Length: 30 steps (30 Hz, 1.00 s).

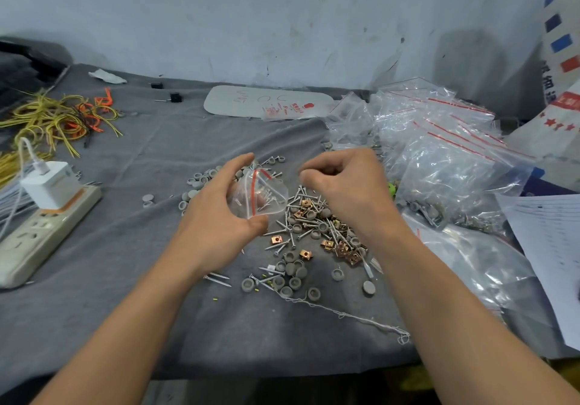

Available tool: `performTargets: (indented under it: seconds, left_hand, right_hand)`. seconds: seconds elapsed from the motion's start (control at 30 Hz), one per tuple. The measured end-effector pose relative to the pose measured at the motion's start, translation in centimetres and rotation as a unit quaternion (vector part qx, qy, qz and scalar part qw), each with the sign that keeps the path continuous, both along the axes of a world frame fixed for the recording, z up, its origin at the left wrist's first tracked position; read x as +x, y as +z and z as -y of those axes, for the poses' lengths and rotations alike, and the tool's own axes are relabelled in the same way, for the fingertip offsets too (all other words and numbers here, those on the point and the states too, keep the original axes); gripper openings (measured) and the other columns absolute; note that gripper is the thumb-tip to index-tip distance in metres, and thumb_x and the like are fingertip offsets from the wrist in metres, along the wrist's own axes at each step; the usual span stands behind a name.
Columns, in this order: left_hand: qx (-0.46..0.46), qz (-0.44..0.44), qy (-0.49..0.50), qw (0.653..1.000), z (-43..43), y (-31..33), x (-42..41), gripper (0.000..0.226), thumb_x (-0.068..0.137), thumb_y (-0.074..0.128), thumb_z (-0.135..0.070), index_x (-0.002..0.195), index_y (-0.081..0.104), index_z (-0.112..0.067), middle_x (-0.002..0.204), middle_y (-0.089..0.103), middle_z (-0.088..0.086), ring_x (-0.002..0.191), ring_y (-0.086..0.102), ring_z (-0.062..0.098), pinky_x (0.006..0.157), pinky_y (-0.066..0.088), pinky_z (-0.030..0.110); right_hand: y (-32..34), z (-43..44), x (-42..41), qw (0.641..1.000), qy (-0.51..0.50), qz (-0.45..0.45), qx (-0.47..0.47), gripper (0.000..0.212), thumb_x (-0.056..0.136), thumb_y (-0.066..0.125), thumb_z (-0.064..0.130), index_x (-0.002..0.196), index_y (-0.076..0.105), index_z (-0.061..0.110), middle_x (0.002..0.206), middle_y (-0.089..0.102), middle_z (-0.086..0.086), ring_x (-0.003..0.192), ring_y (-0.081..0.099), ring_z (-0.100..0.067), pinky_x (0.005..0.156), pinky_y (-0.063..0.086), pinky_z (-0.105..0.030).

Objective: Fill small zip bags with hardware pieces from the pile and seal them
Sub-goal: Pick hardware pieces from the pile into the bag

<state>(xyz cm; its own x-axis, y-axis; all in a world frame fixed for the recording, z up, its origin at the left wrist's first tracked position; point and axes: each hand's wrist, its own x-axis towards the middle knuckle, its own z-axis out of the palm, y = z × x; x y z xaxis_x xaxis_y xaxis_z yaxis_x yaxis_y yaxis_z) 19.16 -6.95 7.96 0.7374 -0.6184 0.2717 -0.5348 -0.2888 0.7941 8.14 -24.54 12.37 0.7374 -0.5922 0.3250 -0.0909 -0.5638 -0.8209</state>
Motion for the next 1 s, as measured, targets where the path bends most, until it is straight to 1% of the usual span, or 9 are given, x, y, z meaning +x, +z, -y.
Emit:
performTargets:
  seconds: [0.1, 0.2, 0.33, 0.4, 0.47, 0.63, 0.73, 0.87, 1.0]
  left_hand:
    - [0.002, -0.004, 0.000, 1.000, -0.2, -0.1, 0.1, 0.091, 0.067, 0.079, -0.027, 0.138, 0.037, -0.063, 0.099, 0.069, -0.034, 0.096, 0.064, -0.008, 0.076, 0.048, 0.026]
    - [0.006, 0.007, 0.003, 1.000, -0.2, -0.1, 0.2, 0.092, 0.070, 0.082, -0.021, 0.139, 0.037, -0.061, 0.099, 0.067, -0.037, 0.095, 0.063, -0.011, 0.074, 0.045, 0.021]
    - [0.007, 0.016, 0.009, 1.000, 0.0, 0.0, 0.1, 0.091, 0.072, 0.082, -0.019, 0.140, 0.038, -0.059, 0.100, 0.061, -0.044, 0.094, 0.061, -0.015, 0.071, 0.042, 0.016]
    - [0.008, 0.018, 0.013, 1.000, 0.0, 0.0, 0.0, 0.091, 0.072, 0.082, -0.018, 0.140, 0.038, -0.059, 0.099, 0.058, -0.049, 0.093, 0.059, -0.017, 0.070, 0.040, 0.013]
    - [0.011, 0.019, 0.013, 1.000, 0.0, 0.0, 0.0, 0.091, 0.073, 0.082, -0.017, 0.141, 0.038, -0.059, 0.097, 0.057, -0.051, 0.095, 0.057, -0.019, 0.072, 0.040, 0.013]
    - [0.019, 0.018, 0.013, 1.000, 0.1, 0.1, -0.2, 0.092, 0.073, 0.083, -0.018, 0.143, 0.038, -0.057, 0.097, 0.056, -0.053, 0.097, 0.054, -0.023, 0.074, 0.039, 0.013]
    - [0.022, 0.018, 0.012, 1.000, 0.0, 0.2, -0.4, 0.092, 0.073, 0.084, -0.018, 0.142, 0.038, -0.058, 0.098, 0.061, -0.047, 0.098, 0.056, -0.020, 0.075, 0.041, 0.015]
    - [0.021, 0.024, 0.013, 0.999, 0.0, 0.2, -0.3, 0.091, 0.073, 0.084, -0.018, 0.142, 0.039, -0.055, 0.097, 0.055, -0.054, 0.096, 0.052, -0.027, 0.074, 0.038, 0.012]
    - [0.026, 0.033, 0.015, 0.999, 0.1, 0.2, -0.1, 0.092, 0.072, 0.085, -0.019, 0.143, 0.038, -0.055, 0.094, 0.049, -0.060, 0.092, 0.046, -0.035, 0.072, 0.037, 0.012]
  right_hand:
    - [-0.5, 2.0, -1.1, 0.992, -0.015, -0.107, -0.058, 0.019, 0.082, 0.083, 0.020, 0.072, 0.078, 0.035, 0.074, 0.076, 0.018, 0.064, 0.067, 0.004, 0.067, 0.055, -0.022]
    - [-2.2, 2.4, -1.6, 0.950, -0.010, -0.274, -0.149, 0.017, 0.081, 0.083, 0.022, 0.071, 0.079, 0.035, 0.071, 0.074, 0.015, 0.067, 0.067, -0.002, 0.072, 0.060, -0.029]
    - [-3.8, 2.1, -2.4, 0.907, 0.013, -0.365, -0.211, 0.014, 0.076, 0.083, 0.030, 0.089, 0.081, 0.033, 0.076, 0.065, 0.013, 0.086, 0.068, -0.016, 0.075, 0.054, -0.028]
    - [-4.1, 2.3, -2.8, 0.893, 0.019, -0.376, -0.245, 0.024, 0.077, 0.083, 0.035, 0.100, 0.079, 0.035, 0.079, 0.059, 0.012, 0.088, 0.063, -0.018, 0.071, 0.043, -0.025]
    - [-4.4, 2.4, -3.0, 0.893, 0.028, -0.370, -0.254, 0.023, 0.080, 0.080, 0.033, 0.102, 0.079, 0.035, 0.083, 0.064, 0.010, 0.091, 0.066, -0.020, 0.072, 0.038, -0.024]
    - [-5.3, 1.9, -2.8, 0.932, 0.027, -0.310, -0.186, 0.010, 0.086, 0.074, 0.025, 0.092, 0.081, 0.029, 0.085, 0.076, 0.008, 0.087, 0.070, -0.017, 0.081, 0.055, -0.029]
    - [-5.3, 2.0, -2.4, 0.952, 0.049, -0.275, -0.127, 0.014, 0.090, 0.070, 0.021, 0.092, 0.082, 0.027, 0.071, 0.070, 0.015, 0.068, 0.063, -0.001, 0.070, 0.049, -0.024]
    - [-4.1, 3.6, -2.4, 0.975, -0.016, -0.205, -0.084, 0.024, 0.094, 0.068, 0.014, 0.095, 0.082, 0.033, 0.092, 0.077, 0.013, 0.081, 0.070, -0.005, 0.071, 0.049, -0.011]
    - [-2.3, 6.6, -4.4, 0.941, -0.078, -0.291, -0.152, 0.034, 0.086, 0.068, 0.007, 0.072, 0.076, 0.036, 0.084, 0.074, 0.012, 0.083, 0.068, -0.013, 0.081, 0.056, -0.027]
